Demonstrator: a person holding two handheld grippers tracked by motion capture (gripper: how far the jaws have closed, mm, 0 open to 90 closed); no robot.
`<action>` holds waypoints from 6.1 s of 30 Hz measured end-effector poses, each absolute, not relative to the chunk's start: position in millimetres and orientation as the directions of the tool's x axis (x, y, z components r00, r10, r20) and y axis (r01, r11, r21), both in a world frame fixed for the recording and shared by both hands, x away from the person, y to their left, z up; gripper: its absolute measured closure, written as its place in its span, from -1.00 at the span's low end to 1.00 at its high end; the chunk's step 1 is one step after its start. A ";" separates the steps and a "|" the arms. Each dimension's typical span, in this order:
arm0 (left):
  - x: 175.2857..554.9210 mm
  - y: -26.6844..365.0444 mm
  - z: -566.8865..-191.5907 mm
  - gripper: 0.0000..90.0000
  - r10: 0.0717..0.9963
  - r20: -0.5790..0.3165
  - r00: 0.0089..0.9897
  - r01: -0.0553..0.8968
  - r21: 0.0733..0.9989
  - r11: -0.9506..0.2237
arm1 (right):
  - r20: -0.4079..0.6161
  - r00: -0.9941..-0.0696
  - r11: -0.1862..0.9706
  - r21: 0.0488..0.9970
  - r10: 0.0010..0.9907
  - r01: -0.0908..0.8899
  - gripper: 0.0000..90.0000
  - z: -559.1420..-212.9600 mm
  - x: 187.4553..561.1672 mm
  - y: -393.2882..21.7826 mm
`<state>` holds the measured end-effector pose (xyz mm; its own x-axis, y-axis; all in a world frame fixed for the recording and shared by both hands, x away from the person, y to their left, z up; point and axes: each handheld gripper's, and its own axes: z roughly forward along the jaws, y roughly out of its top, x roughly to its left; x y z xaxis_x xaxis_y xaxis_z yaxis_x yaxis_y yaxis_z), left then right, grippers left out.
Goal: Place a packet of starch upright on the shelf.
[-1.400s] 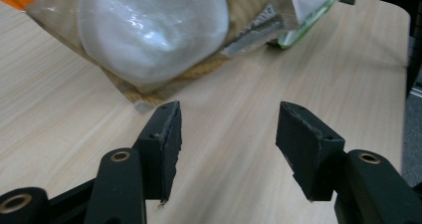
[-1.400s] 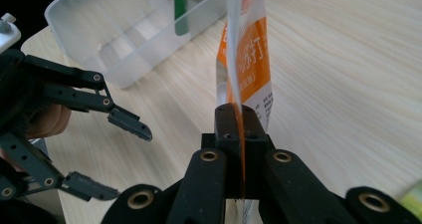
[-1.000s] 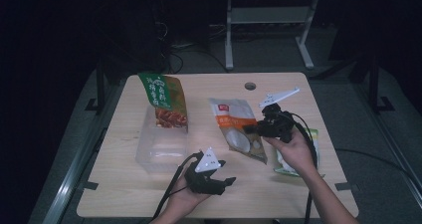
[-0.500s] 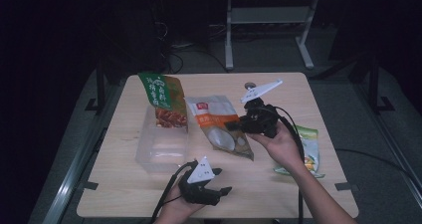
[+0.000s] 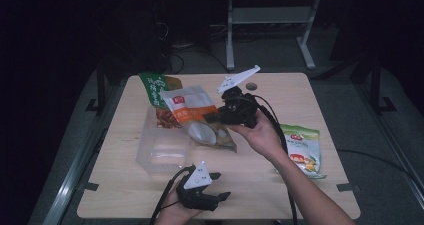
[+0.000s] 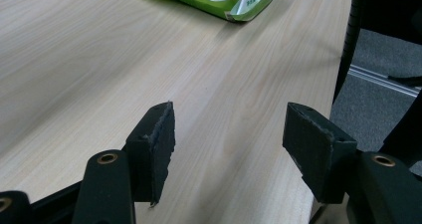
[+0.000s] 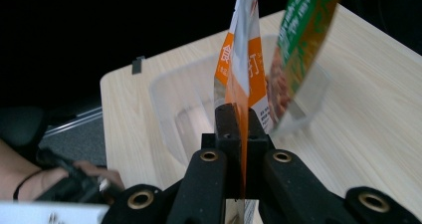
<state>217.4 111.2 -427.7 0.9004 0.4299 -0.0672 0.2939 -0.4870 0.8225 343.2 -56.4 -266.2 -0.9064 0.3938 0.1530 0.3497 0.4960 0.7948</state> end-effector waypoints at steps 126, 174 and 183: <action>214.0 118.2 -426.7 -0.19 0.416 -0.045 0.908 0.264 0.833 -0.487 | 0.179 -0.886 0.605 0.671 0.427 0.428 0.70 -359.5 403.2 54.5; 239.7 69.8 -427.0 -0.25 0.416 -0.053 0.908 0.285 0.805 -0.520 | 0.207 -0.797 0.521 0.659 0.567 0.542 -0.14 -346.7 360.3 -140.5; 250.5 48.0 -428.2 -0.24 0.406 -0.065 0.912 0.289 0.802 -0.522 | 0.207 -0.731 0.488 0.623 0.651 0.611 -0.26 -360.2 351.6 -191.3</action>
<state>250.5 48.0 -428.2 0.9118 0.4056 -0.0647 0.2893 -0.5223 0.8022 351.6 -191.3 -360.2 -0.7306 0.6506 0.2072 0.6115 0.4884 0.6226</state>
